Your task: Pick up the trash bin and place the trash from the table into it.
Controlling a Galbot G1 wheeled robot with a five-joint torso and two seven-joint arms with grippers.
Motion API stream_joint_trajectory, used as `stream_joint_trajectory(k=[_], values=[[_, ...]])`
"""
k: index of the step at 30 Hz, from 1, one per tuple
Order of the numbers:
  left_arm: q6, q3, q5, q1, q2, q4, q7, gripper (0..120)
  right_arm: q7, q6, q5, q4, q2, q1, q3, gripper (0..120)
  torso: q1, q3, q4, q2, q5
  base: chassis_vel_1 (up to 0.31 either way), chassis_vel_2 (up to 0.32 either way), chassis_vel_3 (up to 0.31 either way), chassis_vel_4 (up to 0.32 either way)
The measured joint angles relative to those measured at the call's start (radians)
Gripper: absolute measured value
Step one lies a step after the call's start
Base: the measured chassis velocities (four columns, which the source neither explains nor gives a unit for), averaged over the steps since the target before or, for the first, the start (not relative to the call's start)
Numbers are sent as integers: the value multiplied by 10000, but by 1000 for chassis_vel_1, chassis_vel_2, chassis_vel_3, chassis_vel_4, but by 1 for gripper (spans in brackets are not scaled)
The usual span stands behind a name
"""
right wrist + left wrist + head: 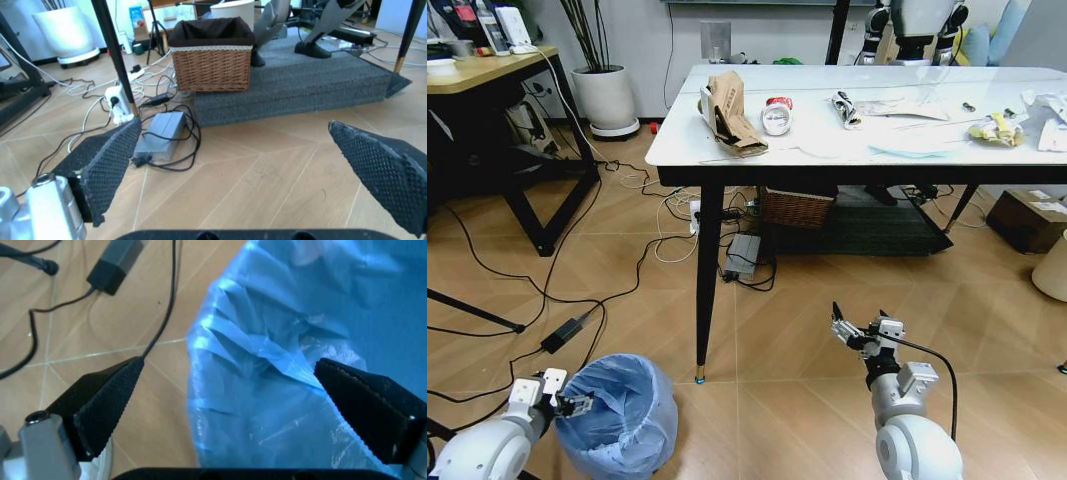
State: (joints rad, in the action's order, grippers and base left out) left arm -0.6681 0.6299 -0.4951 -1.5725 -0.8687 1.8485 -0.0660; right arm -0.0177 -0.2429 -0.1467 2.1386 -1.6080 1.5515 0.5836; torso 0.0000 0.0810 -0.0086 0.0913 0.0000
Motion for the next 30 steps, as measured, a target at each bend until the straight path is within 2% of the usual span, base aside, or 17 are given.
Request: stream_joint_trajectory(k=[11,14,18,22,26,30], values=[[123,-106,344,57,-154,-368,251,99,-9,0,-25,-39,0,8,-2,100,0,3,0,3,1,0,0,0,0],[174,-225,420,110,-272,-504,253,86,-14,0,-32,-40,0,27,-18,100,0,4,0,3,0,0,0,0,0],[182,-252,435,112,-312,-519,253,77,-17,0,-44,-39,0,32,-18,100,0,4,0,4,1,0,0,0,0],[182,-258,445,100,-344,-522,243,56,-27,4,-58,-29,0,41,-4,100,0,4,0,6,1,0,0,0,0],[179,-293,447,127,-349,-542,226,48,-33,10,-60,-18,0,52,9,100,0,4,1,7,4,0,0,0,0],[175,-417,453,229,-421,-581,194,29,-40,15,-61,43,0,108,40,100,-1,5,-1,8,4,0,0,0,0]])
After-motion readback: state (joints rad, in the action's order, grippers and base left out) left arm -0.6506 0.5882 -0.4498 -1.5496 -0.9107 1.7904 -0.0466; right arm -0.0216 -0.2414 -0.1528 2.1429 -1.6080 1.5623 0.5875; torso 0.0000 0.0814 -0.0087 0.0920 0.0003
